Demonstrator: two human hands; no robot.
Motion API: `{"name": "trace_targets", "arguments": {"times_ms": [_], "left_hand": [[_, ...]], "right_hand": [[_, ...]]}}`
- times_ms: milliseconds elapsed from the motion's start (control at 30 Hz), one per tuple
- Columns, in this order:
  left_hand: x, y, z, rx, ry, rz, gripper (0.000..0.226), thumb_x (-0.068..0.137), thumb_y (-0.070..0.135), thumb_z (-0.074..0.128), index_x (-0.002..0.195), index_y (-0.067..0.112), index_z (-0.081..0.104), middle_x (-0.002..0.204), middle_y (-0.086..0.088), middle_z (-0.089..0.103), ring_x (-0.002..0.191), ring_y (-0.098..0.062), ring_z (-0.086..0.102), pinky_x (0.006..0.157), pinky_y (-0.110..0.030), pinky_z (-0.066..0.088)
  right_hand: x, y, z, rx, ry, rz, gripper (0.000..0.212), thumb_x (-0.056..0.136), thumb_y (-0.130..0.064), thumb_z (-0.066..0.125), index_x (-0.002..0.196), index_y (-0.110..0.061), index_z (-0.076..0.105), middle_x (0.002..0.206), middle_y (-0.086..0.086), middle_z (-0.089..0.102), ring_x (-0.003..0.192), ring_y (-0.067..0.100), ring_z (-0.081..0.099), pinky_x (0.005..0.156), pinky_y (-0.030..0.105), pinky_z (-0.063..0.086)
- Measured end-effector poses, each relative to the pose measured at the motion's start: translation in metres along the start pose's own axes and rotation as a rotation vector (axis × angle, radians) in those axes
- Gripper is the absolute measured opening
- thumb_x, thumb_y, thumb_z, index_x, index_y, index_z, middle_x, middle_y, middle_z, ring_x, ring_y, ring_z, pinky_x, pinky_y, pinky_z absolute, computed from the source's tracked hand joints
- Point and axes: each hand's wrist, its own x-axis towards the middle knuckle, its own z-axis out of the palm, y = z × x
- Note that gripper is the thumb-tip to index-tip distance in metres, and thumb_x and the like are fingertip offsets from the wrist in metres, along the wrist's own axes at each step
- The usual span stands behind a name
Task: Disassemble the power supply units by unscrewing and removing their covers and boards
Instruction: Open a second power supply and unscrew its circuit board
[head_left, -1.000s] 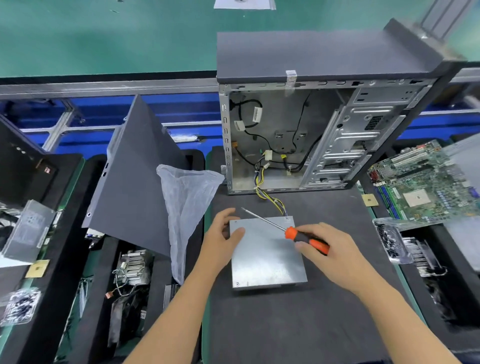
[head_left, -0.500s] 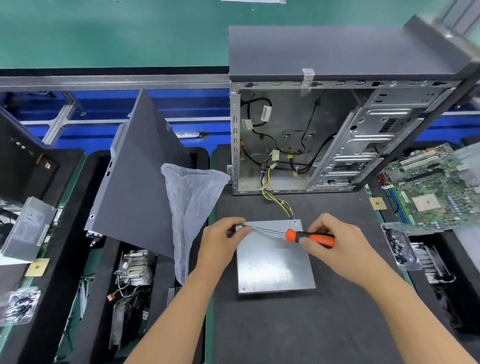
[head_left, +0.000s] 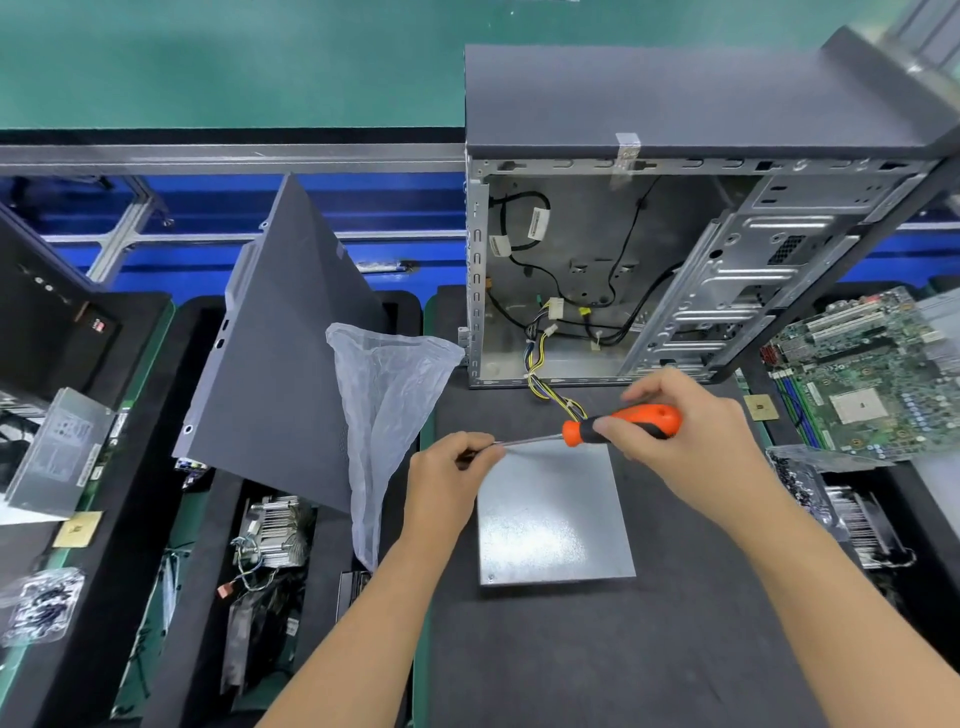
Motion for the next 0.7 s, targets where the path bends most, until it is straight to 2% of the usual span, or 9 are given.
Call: {"name": "trace_targets", "arguments": {"times_ms": [67,167,233,300,333,433,533,600,700], "left_hand": [[-0.001,0.002,0.000,-0.026,0.000,-0.051,0.010,0.083,0.021,0.082,0.091,0.024,0.077,0.080,0.014,0.072,0.077,-0.007,0.068,0.076,-0.021,0.055],[-0.007,0.004,0.002,-0.147,0.026,-0.156,0.022,0.082,0.024,0.083,0.101,0.030,0.073,0.086,0.013,0.071,0.082,-0.003,0.066,0.078,-0.014,0.051],[-0.012,0.005,0.003,-0.201,0.000,-0.217,0.031,0.082,0.028,0.082,0.110,0.034,0.069,0.095,0.018,0.071,0.088,0.003,0.065,0.080,-0.012,0.050],[-0.017,0.006,0.006,-0.221,-0.037,-0.237,0.030,0.083,0.029,0.081,0.110,0.036,0.068,0.097,0.019,0.071,0.090,0.003,0.066,0.074,-0.009,0.049],[-0.019,0.007,0.007,-0.250,-0.039,-0.245,0.030,0.084,0.027,0.080,0.110,0.035,0.068,0.098,0.020,0.071,0.092,0.003,0.066,0.073,-0.008,0.049],[-0.018,0.010,0.007,-0.316,-0.024,-0.285,0.024,0.086,0.024,0.078,0.106,0.032,0.068,0.096,0.018,0.073,0.090,0.002,0.068,0.070,-0.010,0.049],[-0.016,0.015,0.012,-0.362,0.000,-0.340,0.020,0.090,0.025,0.074,0.107,0.031,0.066,0.095,0.012,0.072,0.085,0.000,0.066,0.066,-0.010,0.048],[-0.019,0.020,0.020,-0.366,0.012,-0.375,0.026,0.089,0.028,0.074,0.111,0.032,0.061,0.102,0.011,0.068,0.082,0.007,0.063,0.064,-0.007,0.046],[-0.024,0.023,0.028,-0.268,0.020,-0.355,0.033,0.089,0.034,0.073,0.114,0.038,0.053,0.114,0.020,0.056,0.092,0.016,0.054,0.066,-0.004,0.042]], "right_hand": [[0.011,-0.018,0.001,-0.045,0.041,-0.094,0.035,0.065,-0.060,0.077,0.085,-0.038,0.058,0.072,-0.018,0.065,0.076,0.005,0.058,0.060,0.011,0.041],[0.033,-0.059,0.009,-0.151,-0.051,-0.247,0.045,0.067,-0.072,0.066,0.083,-0.031,0.056,0.065,-0.008,0.058,0.066,0.009,0.055,0.051,0.016,0.040],[0.049,-0.089,0.019,-0.411,-0.115,-0.372,0.057,0.074,-0.083,0.043,0.078,-0.026,0.046,0.060,-0.003,0.050,0.058,0.013,0.048,0.047,0.028,0.034],[0.059,-0.117,0.028,-0.716,-0.096,-0.542,0.064,0.079,-0.085,0.022,0.068,-0.024,0.036,0.058,-0.003,0.039,0.050,0.014,0.034,0.045,0.026,0.022],[0.062,-0.129,0.032,-0.817,-0.090,-0.598,0.066,0.081,-0.084,0.018,0.064,-0.023,0.034,0.058,-0.002,0.035,0.049,0.014,0.029,0.045,0.026,0.018],[0.069,-0.148,0.043,-0.958,-0.151,-0.648,0.066,0.089,-0.078,0.027,0.059,-0.019,0.036,0.063,0.000,0.033,0.051,0.016,0.027,0.046,0.027,0.017],[0.076,-0.157,0.047,-1.002,-0.212,-0.575,0.062,0.093,-0.070,0.040,0.062,-0.017,0.034,0.067,0.002,0.032,0.053,0.019,0.031,0.047,0.027,0.020],[0.076,-0.160,0.049,-1.019,-0.228,-0.530,0.062,0.092,-0.071,0.040,0.064,-0.016,0.032,0.069,0.002,0.031,0.055,0.019,0.031,0.047,0.028,0.021],[0.073,-0.163,0.052,-1.035,-0.240,-0.502,0.063,0.090,-0.075,0.039,0.064,-0.017,0.032,0.070,0.002,0.032,0.055,0.019,0.030,0.047,0.029,0.021]]}}
